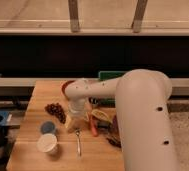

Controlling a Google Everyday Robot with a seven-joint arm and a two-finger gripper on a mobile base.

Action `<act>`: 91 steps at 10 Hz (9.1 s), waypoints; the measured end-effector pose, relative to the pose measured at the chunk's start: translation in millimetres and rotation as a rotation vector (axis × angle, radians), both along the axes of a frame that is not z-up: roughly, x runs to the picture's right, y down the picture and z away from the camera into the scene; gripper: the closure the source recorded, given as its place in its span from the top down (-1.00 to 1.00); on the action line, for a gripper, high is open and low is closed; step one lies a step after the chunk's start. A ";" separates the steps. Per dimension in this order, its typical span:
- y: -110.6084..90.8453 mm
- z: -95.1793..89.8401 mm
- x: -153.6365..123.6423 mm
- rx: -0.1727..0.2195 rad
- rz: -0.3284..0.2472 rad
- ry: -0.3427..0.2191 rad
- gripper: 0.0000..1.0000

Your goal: Place fork in paper cup

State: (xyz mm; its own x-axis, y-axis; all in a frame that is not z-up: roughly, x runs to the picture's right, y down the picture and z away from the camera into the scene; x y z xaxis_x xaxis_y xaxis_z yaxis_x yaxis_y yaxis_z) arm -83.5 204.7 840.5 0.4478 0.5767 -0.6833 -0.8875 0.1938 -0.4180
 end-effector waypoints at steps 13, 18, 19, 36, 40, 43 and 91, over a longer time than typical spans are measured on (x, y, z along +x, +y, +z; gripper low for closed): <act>4.2 -0.5 -2.4 0.000 -0.012 0.021 -1.00; -37.8 -18.7 19.2 0.086 0.043 0.021 -1.00; -50.6 -23.8 21.9 0.111 0.046 0.018 -1.00; -211.5 -112.9 -33.9 0.453 -0.097 -0.106 -1.00; -212.6 -158.1 -51.9 0.512 -0.163 -0.160 -1.00; -201.4 -184.1 -55.1 0.512 -0.197 -0.211 -1.00; -50.0 -165.7 -94.3 0.116 -0.053 -0.485 -1.00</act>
